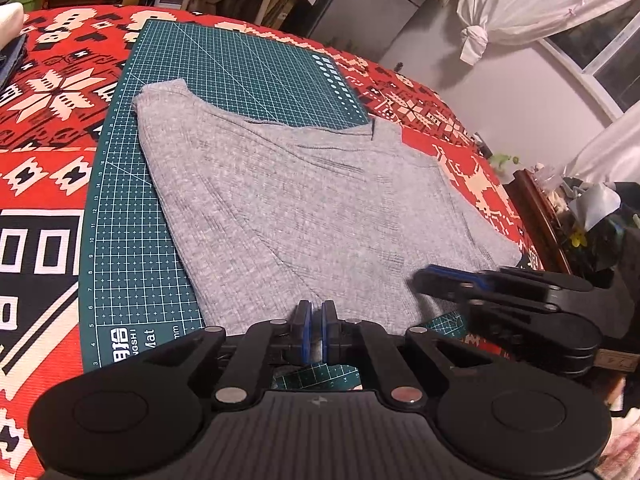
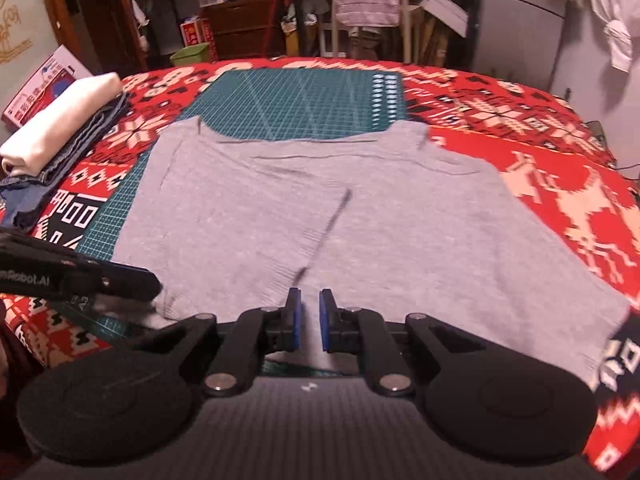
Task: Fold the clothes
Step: 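Close the right tool on the shirt's folded side edge, then open both tools and raise them above the grey shirt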
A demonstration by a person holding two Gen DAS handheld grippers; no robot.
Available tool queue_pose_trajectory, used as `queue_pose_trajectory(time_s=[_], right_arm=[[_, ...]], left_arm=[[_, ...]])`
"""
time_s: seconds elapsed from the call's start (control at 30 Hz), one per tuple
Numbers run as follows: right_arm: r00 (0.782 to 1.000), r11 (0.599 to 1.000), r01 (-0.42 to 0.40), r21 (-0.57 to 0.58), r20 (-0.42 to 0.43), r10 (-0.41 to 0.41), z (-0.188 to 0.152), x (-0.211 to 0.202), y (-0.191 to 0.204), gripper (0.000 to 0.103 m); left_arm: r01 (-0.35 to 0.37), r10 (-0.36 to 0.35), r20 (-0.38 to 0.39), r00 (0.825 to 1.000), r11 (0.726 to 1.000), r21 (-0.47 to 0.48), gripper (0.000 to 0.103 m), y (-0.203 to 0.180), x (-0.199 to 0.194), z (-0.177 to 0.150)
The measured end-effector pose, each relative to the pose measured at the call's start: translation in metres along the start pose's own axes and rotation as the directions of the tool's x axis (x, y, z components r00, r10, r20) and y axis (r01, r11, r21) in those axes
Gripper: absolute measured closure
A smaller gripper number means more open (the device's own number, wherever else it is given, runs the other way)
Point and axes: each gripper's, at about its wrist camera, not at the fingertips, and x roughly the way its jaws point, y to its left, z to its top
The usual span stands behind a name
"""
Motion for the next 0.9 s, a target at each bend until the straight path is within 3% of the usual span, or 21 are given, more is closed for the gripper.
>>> queue_pose_trajectory(time_s=[0.07,0.1,0.17,0.23,0.27,0.33,0.4,0.53,0.63,0.73,0.9], right_arm=[[1.000,1.000,0.011,-0.001,0.018,-0.011,-0.002,-0.011,-0.003,0.092],[0.999,1.000,0.020,-0.005,0.025,-0.020,-0.003,-0.015,-0.003,0.090],[0.998,0.999,0.040,-0.016,0.040,-0.040,-0.004,-0.021,-0.001,0.076],[0.997,0.998,0.061,-0.025,0.056,-0.059,-0.005,-0.027,0.000,0.054],[0.995,0.997,0.071,-0.025,0.067,-0.069,-0.005,-0.030,0.001,0.047],[0.992,0.996,0.091,-0.026,0.087,-0.088,-0.006,-0.035,0.002,0.021],[0.988,0.993,0.111,-0.027,0.108,-0.107,-0.006,-0.040,0.002,0.015],[0.986,0.992,0.126,-0.019,0.113,-0.123,-0.007,-0.047,0.000,0.001],[0.987,0.993,0.120,-0.019,0.106,-0.117,-0.010,-0.050,-0.004,0.001],[0.982,0.987,0.158,-0.011,0.105,-0.156,-0.014,-0.051,-0.007,0.000],[0.977,0.982,0.185,0.033,0.102,-0.187,-0.020,-0.055,-0.020,0.001]], left_arm=[[-0.019,0.019,0.004,1.000,1.000,0.007,0.095,-0.004,-0.002,0.001],[-0.030,0.030,0.009,1.000,1.000,0.010,0.088,-0.006,-0.003,0.001],[-0.051,0.050,0.024,0.998,0.999,0.013,0.071,-0.010,-0.006,0.002],[-0.071,0.070,0.038,0.997,0.997,0.026,0.063,-0.016,-0.009,0.003],[-0.084,0.083,0.045,0.996,0.996,0.035,0.057,-0.019,-0.010,0.003],[-0.110,0.107,0.060,0.992,0.993,0.052,0.041,-0.025,-0.013,0.003],[-0.131,0.127,0.077,0.989,0.989,0.063,0.032,-0.031,-0.017,0.003],[-0.213,0.204,0.106,0.973,0.974,0.081,0.026,-0.042,-0.022,0.000],[-0.358,0.339,0.154,0.928,0.926,0.122,0.026,-0.052,-0.021,-0.003],[-0.385,0.366,0.140,0.920,0.911,0.145,0.026,-0.054,-0.018,-0.004],[-0.402,0.368,0.197,0.909,0.899,0.176,0.026,-0.056,-0.019,-0.006]])
